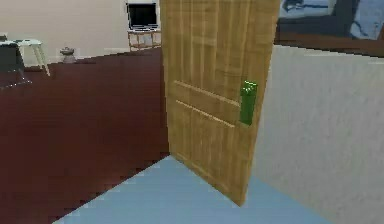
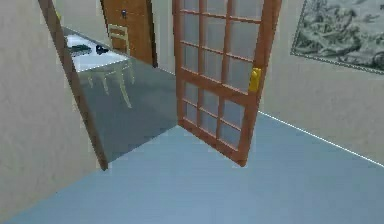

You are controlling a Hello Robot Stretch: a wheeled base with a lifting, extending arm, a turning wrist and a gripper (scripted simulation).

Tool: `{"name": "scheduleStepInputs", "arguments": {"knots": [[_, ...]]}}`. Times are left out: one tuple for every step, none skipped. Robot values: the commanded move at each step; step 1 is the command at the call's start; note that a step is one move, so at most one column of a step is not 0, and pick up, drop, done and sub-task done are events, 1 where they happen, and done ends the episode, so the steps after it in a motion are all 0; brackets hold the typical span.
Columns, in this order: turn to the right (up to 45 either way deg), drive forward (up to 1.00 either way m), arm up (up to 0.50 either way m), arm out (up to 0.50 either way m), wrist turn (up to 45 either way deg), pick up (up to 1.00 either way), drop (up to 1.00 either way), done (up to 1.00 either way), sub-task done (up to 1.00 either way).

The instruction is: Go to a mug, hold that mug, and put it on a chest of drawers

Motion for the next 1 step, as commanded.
{"name": "scheduleStepInputs", "arguments": {"knots": [[45.0,0.00,0.00,0.00,0.0,0.00,0.00,0.00,0.00]]}}
